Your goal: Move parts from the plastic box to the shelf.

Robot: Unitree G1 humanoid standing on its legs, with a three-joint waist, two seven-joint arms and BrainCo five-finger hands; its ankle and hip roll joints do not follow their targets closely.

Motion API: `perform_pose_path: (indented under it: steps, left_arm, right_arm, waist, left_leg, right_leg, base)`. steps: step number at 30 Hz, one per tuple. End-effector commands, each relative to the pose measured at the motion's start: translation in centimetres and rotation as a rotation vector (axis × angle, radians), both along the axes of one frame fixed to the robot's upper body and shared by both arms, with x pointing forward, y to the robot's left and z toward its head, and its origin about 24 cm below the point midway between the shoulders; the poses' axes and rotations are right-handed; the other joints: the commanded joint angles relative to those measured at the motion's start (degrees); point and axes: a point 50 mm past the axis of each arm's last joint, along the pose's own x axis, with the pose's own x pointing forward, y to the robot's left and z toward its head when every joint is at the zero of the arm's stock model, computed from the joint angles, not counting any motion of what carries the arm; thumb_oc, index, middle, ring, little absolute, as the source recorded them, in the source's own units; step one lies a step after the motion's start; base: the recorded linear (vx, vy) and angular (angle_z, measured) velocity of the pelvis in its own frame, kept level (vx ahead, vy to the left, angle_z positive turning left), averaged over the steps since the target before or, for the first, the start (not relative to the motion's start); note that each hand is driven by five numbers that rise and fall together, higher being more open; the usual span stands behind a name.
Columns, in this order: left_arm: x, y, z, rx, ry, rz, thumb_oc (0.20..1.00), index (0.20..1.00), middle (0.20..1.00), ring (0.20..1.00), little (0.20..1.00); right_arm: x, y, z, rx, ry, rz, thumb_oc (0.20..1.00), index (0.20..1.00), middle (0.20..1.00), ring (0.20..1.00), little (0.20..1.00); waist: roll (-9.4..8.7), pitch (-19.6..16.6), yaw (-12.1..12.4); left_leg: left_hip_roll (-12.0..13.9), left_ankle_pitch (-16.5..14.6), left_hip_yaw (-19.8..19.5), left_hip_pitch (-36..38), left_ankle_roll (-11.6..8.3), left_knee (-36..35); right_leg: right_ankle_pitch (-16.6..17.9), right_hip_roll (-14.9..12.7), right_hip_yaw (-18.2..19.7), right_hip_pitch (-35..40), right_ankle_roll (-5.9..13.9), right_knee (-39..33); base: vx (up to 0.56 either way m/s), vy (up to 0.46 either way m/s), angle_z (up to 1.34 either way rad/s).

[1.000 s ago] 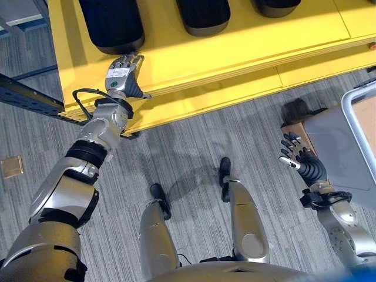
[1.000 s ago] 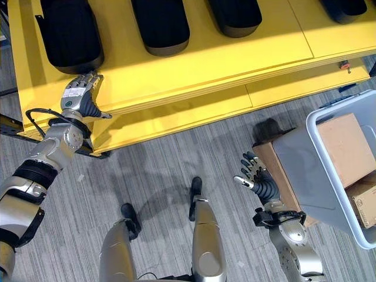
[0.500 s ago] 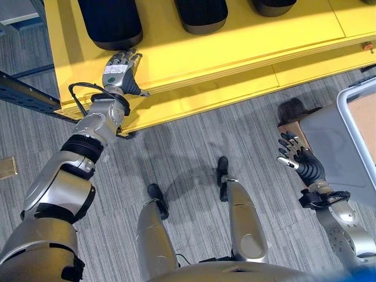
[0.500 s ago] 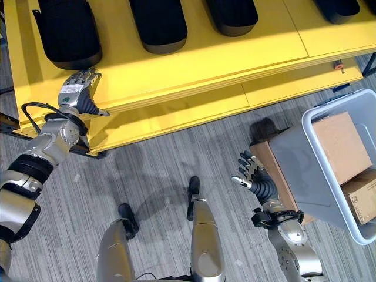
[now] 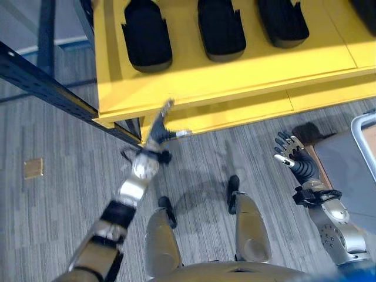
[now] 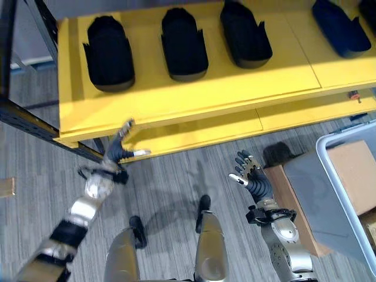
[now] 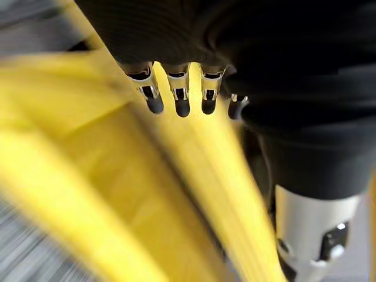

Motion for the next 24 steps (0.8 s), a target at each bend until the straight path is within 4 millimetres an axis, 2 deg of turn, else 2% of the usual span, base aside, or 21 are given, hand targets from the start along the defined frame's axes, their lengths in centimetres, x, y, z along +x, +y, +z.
perform_pose_path:
  steps: [1,2,4,6,10,17,21,24]
  left_arm:
    - [0.6,1.5,1.8,-0.269,-0.026,-0.035,1.0,1.0,1.0,1.0,1.0]
    - [-1.1,2.4,1.4,-0.351,-0.006,-0.012,1.0,1.0,1.0,1.0,1.0]
    - [-3.1,3.8,1.3,-0.461,-0.01,0.058,1.0,1.0,1.0,1.0,1.0]
    - [-5.0,5.3,1.5,-0.5,-0.032,0.095,1.0,1.0,1.0,1.0,1.0]
    - [-6.8,6.4,1.1,-0.524,-0.021,0.152,1.0,1.0,1.0,1.0,1.0]
    - [-8.7,6.7,-0.9,-0.519,0.047,0.238,1.0,1.0,1.0,1.0,1.0]
    - [-9.3,6.4,-1.8,-0.53,0.077,0.269,1.0,1.0,1.0,1.0,1.0]
    - [-9.3,6.6,-1.8,-0.452,0.077,0.269,1.0,1.0,1.0,1.0,1.0]
  right_arm:
    - [-0.2,-0.6,2.1,-0.053,-0.107,-0.004,1.0,1.0,1.0,1.0,1.0]
    - [-0.3,-0.7,2.0,-0.066,-0.104,-0.011,1.0,1.0,1.0,1.0,1.0]
    - [-0.7,-0.9,1.7,-0.066,-0.096,-0.015,1.0,1.0,1.0,1.0,1.0]
    - [-1.4,-1.5,1.2,-0.081,-0.066,-0.019,1.0,1.0,1.0,1.0,1.0]
    - [-2.3,-1.8,0.0,-0.059,-0.005,-0.028,1.0,1.0,1.0,1.0,1.0]
    - [-3.4,-1.5,-1.7,-0.031,0.076,-0.038,1.0,1.0,1.0,1.0,1.0]
    - [-3.5,-1.2,-2.1,-0.013,0.088,-0.046,1.0,1.0,1.0,1.0,1.0]
    - [-3.4,-0.9,-2.4,0.016,0.094,-0.051,1.0,1.0,1.0,1.0,1.0]
  waist:
    - [-0.16,0.6,-0.4]
    - [0.46,-0.2,0.4]
    - [1.38,-2.2,1.5]
    - [2.11,-5.0,2.4]
    - [2.46,-8.9,3.0]
    - [2.68,-14.4,3.3]
    - [2.52,-15.6,3.3]
    - [2.26,-16.2,3.3]
  left_leg:
    - [0.7,5.6,-3.8,3.7,-1.2,-4.4]
    - [0.5,6.4,-4.0,5.9,-1.16,-6.6]
    - [-0.1,8.0,-4.3,9.0,-0.84,-10.6]
    - [-0.2,10.5,-4.2,12.6,-0.63,-16.4]
    - [-0.3,13.0,-3.5,17.7,-0.8,-23.8]
    - [0.4,16.3,-2.3,22.8,-1.44,-31.9]
    - [0.2,16.3,-1.9,23.4,-1.29,-32.4]
    - [0.2,16.1,-1.4,23.8,-1.15,-32.5]
  right_leg:
    - [1.8,-2.9,2.1,7.4,4.31,-1.7]
    - [1.9,-2.7,1.2,9.9,4.49,-3.5]
    - [2.4,-2.3,-0.2,13.2,4.65,-6.6]
    - [3.4,-1.7,-2.2,16.7,4.8,-11.0]
    - [4.9,-0.8,-3.8,21.7,5.2,-17.6]
    - [6.0,0.5,-5.0,26.1,5.65,-23.3]
    - [6.4,0.5,-4.5,26.5,5.74,-23.9]
    - [6.7,0.5,-4.2,26.6,5.9,-24.1]
  base:
    - [0.07,-0.037,0.4]
    - [0.06,-0.016,0.45]
    - [0.05,-0.017,0.3]
    - [0.05,-0.03,0.31]
    - [0.05,-0.022,0.09]
    - [0.02,-0.005,0.02]
    - [-0.03,0.001,-0.05]
    - [-0.02,0.003,-0.04]
